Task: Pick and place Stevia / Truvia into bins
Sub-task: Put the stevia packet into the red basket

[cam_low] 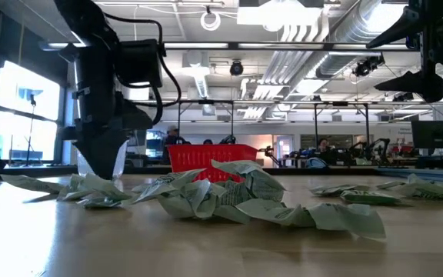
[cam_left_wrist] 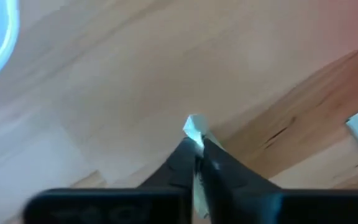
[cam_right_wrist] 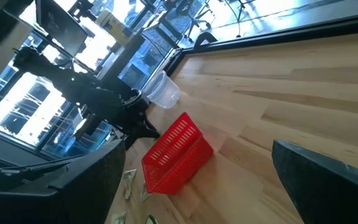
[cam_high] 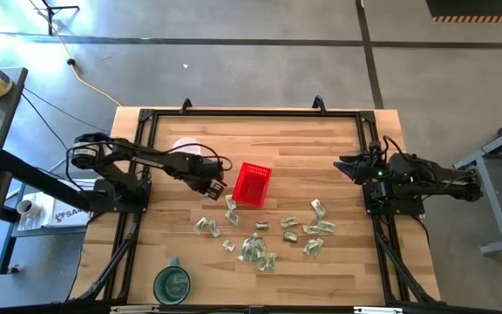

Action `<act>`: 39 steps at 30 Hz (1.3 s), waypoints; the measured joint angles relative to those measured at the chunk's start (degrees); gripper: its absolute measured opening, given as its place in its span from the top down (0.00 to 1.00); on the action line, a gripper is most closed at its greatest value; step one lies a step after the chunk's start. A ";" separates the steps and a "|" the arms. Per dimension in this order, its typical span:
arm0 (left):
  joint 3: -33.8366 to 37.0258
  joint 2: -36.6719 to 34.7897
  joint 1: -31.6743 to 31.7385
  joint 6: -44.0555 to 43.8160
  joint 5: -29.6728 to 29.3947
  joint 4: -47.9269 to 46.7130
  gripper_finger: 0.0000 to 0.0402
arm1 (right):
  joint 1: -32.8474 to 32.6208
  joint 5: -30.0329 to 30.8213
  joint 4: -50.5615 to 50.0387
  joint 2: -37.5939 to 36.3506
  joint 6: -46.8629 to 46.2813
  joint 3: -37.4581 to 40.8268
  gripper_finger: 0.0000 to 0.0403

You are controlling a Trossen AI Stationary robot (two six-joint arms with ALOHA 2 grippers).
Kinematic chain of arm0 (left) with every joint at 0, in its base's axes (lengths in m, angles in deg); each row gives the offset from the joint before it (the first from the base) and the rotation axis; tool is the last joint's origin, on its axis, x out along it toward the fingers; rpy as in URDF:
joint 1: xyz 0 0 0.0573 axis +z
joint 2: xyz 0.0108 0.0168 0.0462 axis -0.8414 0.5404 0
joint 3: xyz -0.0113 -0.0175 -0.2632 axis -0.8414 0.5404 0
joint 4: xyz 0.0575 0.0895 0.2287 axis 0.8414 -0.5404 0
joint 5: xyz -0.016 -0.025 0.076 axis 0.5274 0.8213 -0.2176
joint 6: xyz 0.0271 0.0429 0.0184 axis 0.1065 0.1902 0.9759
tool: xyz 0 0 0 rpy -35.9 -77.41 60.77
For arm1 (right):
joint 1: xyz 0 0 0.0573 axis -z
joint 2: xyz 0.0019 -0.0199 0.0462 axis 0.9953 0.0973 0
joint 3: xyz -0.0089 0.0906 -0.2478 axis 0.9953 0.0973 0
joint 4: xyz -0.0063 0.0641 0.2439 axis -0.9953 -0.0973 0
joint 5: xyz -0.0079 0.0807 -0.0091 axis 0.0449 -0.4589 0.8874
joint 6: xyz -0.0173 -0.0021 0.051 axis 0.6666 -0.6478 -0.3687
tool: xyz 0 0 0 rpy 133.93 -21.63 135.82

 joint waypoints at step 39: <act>-22.30 3.85 -5.40 26.98 4.89 1.17 0.35 | -0.02 -7.97 3.95 17.87 -15.70 0.00 0.02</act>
